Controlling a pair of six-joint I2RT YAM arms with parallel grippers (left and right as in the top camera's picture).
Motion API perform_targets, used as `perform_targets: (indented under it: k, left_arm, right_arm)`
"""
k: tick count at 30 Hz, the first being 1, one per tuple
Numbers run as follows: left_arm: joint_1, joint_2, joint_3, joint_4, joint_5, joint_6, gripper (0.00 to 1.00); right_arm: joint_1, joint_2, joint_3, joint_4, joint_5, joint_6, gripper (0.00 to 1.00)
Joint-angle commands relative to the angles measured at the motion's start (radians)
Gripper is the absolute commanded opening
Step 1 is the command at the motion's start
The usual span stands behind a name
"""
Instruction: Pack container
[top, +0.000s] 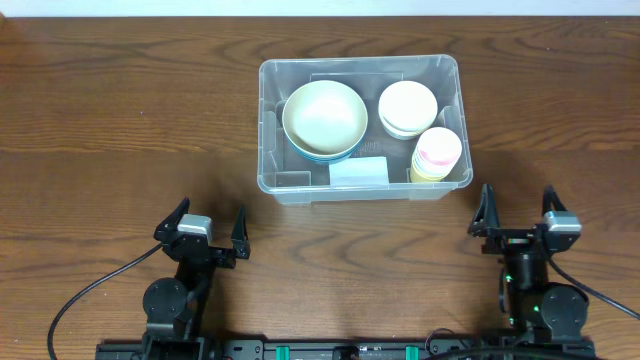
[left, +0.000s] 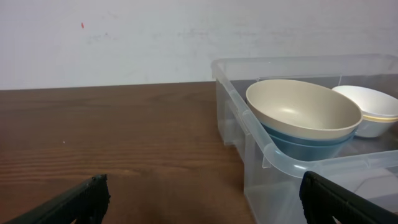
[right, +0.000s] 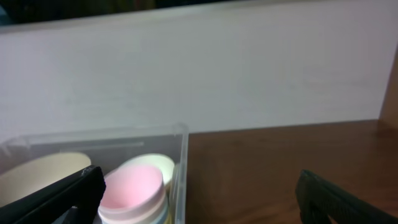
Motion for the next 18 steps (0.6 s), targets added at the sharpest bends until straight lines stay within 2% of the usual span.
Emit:
perform_targets:
  k: [1, 10, 18]
  left_arm:
    - [0.004, -0.006, -0.018, -0.034, 0.014, 0.017, 0.98]
    - [0.004, -0.006, -0.018, -0.034, 0.014, 0.017, 0.98]
    - [0.004, -0.006, -0.018, -0.034, 0.014, 0.017, 0.98]
  right_arm:
    - [-0.009, -0.029, -0.062, 0.029, -0.034, -0.015, 0.99]
    - [-0.009, -0.09, -0.118, -0.026, -0.055, -0.016, 0.99]
    - [-0.009, -0.09, -0.118, -0.129, -0.037, -0.085, 0.99]
